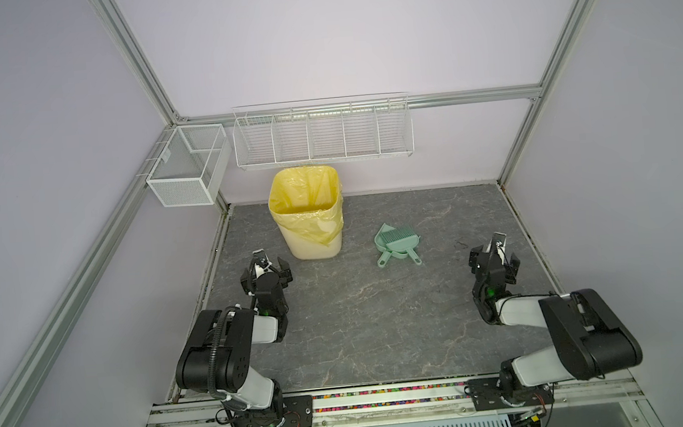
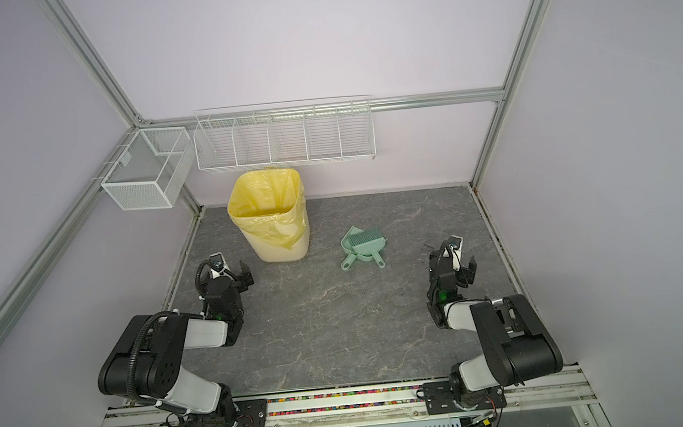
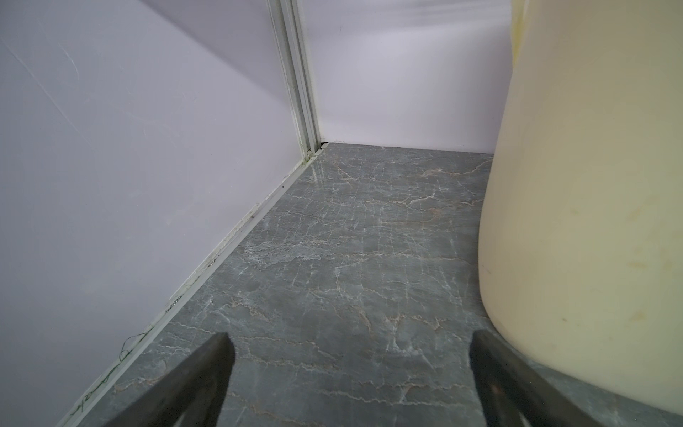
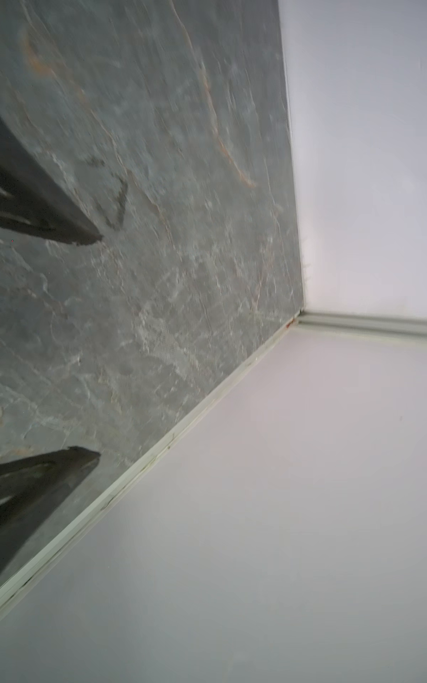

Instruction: Sweep away the paper scraps from the table

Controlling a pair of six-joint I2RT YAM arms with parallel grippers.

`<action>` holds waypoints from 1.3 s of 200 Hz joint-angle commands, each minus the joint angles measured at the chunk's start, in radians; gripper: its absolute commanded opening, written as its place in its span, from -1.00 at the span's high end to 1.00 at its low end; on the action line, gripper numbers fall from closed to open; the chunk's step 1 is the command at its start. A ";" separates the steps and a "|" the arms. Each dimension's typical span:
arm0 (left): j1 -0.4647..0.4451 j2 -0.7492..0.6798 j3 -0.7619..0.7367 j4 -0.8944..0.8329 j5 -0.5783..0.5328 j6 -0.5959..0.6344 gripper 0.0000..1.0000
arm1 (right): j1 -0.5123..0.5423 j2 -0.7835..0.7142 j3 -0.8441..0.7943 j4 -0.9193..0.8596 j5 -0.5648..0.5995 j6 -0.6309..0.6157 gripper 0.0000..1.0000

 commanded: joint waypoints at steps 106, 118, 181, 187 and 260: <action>0.086 -0.008 0.059 -0.106 0.154 -0.060 -0.98 | -0.089 0.054 -0.004 0.060 -0.363 -0.064 -0.78; 0.087 -0.009 0.059 -0.106 0.153 -0.059 -0.98 | -0.102 0.083 0.014 0.071 -0.377 -0.068 -0.78; 0.086 -0.008 0.059 -0.106 0.153 -0.060 -0.98 | -0.109 0.074 0.019 0.048 -0.386 -0.063 -0.78; 0.086 -0.008 0.059 -0.106 0.154 -0.060 -0.98 | -0.109 0.075 0.018 0.047 -0.386 -0.063 -0.78; 0.086 -0.009 0.059 -0.106 0.154 -0.061 -0.98 | -0.108 0.074 0.019 0.045 -0.387 -0.063 -0.78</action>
